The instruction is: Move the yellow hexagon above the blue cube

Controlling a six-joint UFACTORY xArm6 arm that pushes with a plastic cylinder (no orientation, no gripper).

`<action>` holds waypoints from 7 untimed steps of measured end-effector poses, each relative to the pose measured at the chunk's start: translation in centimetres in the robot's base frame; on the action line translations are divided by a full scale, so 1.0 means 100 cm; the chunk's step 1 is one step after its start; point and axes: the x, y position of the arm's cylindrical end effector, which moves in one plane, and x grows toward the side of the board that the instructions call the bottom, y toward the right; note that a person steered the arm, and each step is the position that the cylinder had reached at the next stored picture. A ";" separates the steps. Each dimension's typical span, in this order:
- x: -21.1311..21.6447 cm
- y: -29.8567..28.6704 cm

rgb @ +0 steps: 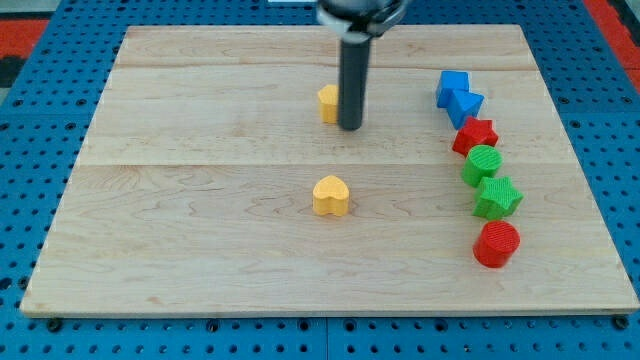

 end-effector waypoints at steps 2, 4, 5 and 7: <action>-0.077 0.011; -0.104 0.031; -0.116 0.047; -0.105 0.110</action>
